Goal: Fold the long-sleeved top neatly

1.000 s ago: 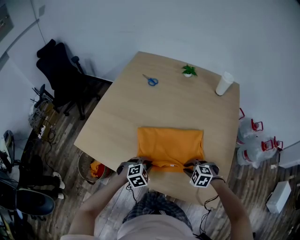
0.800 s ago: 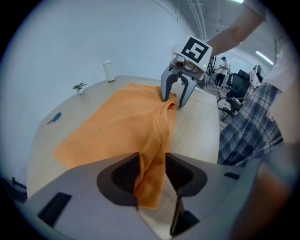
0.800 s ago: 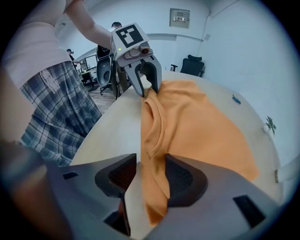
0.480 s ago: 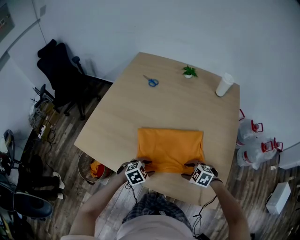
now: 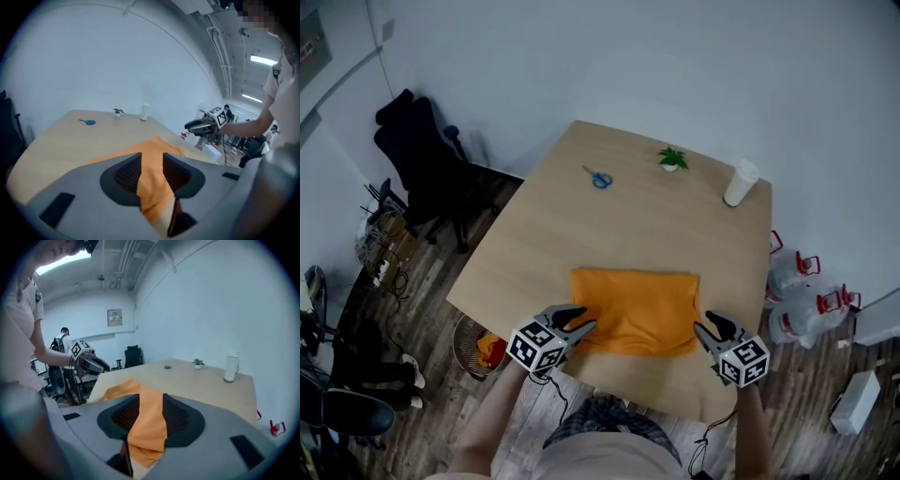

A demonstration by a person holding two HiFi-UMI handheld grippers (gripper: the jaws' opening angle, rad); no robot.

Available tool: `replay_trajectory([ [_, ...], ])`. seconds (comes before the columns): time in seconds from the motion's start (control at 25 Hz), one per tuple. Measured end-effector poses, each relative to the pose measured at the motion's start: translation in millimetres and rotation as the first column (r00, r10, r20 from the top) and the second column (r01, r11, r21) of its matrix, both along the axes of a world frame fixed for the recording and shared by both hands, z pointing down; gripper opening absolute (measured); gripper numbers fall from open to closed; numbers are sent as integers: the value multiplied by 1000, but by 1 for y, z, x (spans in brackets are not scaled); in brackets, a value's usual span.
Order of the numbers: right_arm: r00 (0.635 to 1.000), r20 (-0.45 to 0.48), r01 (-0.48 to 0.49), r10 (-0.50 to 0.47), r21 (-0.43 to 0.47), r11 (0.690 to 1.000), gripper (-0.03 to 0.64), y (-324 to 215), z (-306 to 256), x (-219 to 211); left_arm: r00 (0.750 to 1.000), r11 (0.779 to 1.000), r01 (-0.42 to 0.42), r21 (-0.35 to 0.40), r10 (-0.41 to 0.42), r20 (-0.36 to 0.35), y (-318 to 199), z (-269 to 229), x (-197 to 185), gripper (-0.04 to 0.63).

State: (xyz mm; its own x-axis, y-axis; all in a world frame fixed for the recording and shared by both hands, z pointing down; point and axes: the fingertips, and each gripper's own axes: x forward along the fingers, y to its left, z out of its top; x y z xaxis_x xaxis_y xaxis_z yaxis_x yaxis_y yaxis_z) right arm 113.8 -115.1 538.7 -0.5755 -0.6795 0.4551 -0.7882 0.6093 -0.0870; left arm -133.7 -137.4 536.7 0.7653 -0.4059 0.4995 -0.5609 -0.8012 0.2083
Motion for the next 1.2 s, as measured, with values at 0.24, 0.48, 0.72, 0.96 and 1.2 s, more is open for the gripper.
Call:
replay_trajectory([
  [0.24,943,164,-317,290,171,933,50,-13,-56,50,958,952,272,137,-256,-126,-46,-53,-31,53],
  [0.48,828,292,-549,479,245,799,8,-9,-83,80,873,838,481,259,-433,-222,-56,-87,-57,3],
  [0.72,808,237,-589,539,335,736,5,-4,-103,95,845,758,534,375,-492,-210,-51,-102,-71,2],
  [0.96,809,215,-586,547,356,728,5,-5,-111,96,846,766,533,359,-484,-222,-49,-104,-67,2],
  [1.2,816,213,-577,538,347,739,5,-5,-111,92,846,780,533,330,-483,-225,-48,-100,-64,2],
])
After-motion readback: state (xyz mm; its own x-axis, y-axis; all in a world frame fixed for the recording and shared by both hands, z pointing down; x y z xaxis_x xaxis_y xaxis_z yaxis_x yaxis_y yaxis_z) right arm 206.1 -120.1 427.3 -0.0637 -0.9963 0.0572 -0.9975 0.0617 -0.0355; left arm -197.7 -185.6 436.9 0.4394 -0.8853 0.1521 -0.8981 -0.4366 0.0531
